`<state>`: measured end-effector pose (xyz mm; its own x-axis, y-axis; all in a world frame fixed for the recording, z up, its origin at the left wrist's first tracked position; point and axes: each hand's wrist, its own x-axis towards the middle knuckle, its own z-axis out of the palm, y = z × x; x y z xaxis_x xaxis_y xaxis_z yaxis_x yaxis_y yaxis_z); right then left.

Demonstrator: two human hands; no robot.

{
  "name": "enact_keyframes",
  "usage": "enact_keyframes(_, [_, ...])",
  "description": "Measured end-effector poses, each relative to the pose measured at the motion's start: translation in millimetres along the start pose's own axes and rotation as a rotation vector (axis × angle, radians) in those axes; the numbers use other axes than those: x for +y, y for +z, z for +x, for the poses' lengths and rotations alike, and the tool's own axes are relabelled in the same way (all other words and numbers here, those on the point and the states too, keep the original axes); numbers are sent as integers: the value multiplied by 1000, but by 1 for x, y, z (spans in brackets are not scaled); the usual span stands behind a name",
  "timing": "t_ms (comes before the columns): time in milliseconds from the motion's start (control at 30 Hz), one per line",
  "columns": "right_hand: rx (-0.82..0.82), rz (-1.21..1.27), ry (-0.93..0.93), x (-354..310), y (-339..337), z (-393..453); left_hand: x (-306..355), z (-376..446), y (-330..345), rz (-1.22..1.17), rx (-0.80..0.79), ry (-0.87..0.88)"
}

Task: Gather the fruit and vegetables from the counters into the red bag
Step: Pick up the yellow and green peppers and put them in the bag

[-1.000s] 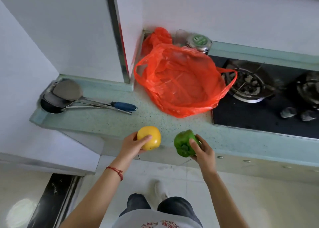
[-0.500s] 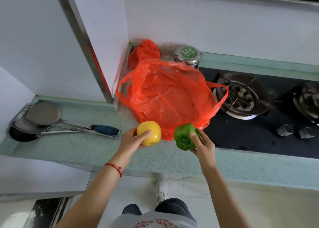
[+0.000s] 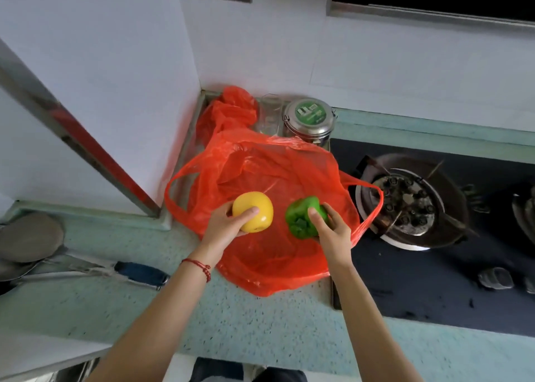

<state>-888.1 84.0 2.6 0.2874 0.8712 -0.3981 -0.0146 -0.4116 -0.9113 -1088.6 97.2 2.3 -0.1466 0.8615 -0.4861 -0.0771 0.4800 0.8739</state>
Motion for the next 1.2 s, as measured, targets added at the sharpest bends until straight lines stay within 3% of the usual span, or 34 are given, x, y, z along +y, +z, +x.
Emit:
enact_keyframes(500, [128, -285, -82, -22, 41, 97, 29, 123, 39, 113, -9, -11])
enact_keyframes(1200, [105, -465, -131, -20, 54, 114, 31, 144, 52, 248, -3, 80])
